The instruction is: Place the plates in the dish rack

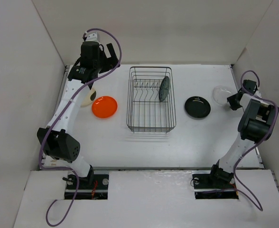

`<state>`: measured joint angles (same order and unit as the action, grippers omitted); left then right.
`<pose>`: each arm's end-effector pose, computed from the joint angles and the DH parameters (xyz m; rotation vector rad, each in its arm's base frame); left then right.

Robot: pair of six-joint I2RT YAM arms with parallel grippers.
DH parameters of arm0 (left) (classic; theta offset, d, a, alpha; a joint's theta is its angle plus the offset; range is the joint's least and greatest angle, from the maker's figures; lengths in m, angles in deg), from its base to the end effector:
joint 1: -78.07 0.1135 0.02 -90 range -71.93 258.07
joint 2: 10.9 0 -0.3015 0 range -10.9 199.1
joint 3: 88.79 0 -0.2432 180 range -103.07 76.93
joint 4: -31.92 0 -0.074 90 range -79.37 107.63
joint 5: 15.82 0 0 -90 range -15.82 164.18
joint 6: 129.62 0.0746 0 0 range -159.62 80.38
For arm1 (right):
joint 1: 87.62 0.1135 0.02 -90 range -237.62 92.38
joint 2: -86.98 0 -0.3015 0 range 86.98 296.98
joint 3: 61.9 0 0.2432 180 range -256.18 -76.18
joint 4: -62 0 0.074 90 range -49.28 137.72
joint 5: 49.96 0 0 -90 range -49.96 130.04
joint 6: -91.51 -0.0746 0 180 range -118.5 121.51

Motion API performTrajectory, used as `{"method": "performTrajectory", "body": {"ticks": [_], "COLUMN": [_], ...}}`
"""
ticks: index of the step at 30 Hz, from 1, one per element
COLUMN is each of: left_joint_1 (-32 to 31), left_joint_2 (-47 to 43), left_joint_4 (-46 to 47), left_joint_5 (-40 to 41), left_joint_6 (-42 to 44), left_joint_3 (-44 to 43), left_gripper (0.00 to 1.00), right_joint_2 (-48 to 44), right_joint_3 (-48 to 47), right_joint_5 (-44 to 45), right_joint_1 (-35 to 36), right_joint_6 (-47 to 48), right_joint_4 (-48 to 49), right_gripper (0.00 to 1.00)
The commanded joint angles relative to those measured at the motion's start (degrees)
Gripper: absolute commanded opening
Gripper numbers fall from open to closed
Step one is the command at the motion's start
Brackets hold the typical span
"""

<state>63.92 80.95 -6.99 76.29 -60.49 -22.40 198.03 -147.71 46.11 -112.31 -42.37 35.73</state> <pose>0.3862 -0.0945 0.4612 -0.1363 1.8831 -0.3860 0.3969 -0.1912 0.1752 1.4248 2.0089 0.0146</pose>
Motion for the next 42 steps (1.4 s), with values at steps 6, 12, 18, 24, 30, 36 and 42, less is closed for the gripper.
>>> {"method": "performTrajectory", "body": {"ticks": [6,12,18,24,30,36,42], "left_joint_1": [0.18,0.18,0.18,0.18,0.71,0.71,0.71], "left_joint_2": [-1.24,-1.77,-2.29,-2.29,0.60,1.75,1.22], "left_joint_4": [2.47,2.47,2.47,1.34,-0.42,-0.43,-1.57], "left_joint_5": [1.32,1.85,2.37,7.38,9.23,8.61,11.68], "left_joint_6": [1.17,1.17,1.17,0.12,-0.49,-0.49,-0.49], "left_joint_3": [0.19,0.19,0.19,0.19,-1.66,-2.18,-2.71], "left_gripper": [1.00,1.00,1.00,1.00,1.00,1.00,1.00], "right_joint_2": [3.82,5.50,-0.90,-15.66,-32.62,-36.79,-28.18], "right_joint_3": [-5.55,-8.36,-7.66,-6.61,-7.14,-13.25,-24.87], "right_joint_5": [1.49,0.88,-1.32,2.88,18.07,32.18,35.85], "right_joint_1": [-0.27,-0.27,0.78,2.01,10.60,28.80,43.02], "right_joint_6": [0.64,2.56,3.18,6.43,14.07,25.92,31.39], "right_joint_4": [-7.87,-9.90,-8.67,-8.67,-11.83,-16.20,-25.00], "right_gripper": [0.04,0.00,0.00,0.00,0.00,0.00,0.00]}}
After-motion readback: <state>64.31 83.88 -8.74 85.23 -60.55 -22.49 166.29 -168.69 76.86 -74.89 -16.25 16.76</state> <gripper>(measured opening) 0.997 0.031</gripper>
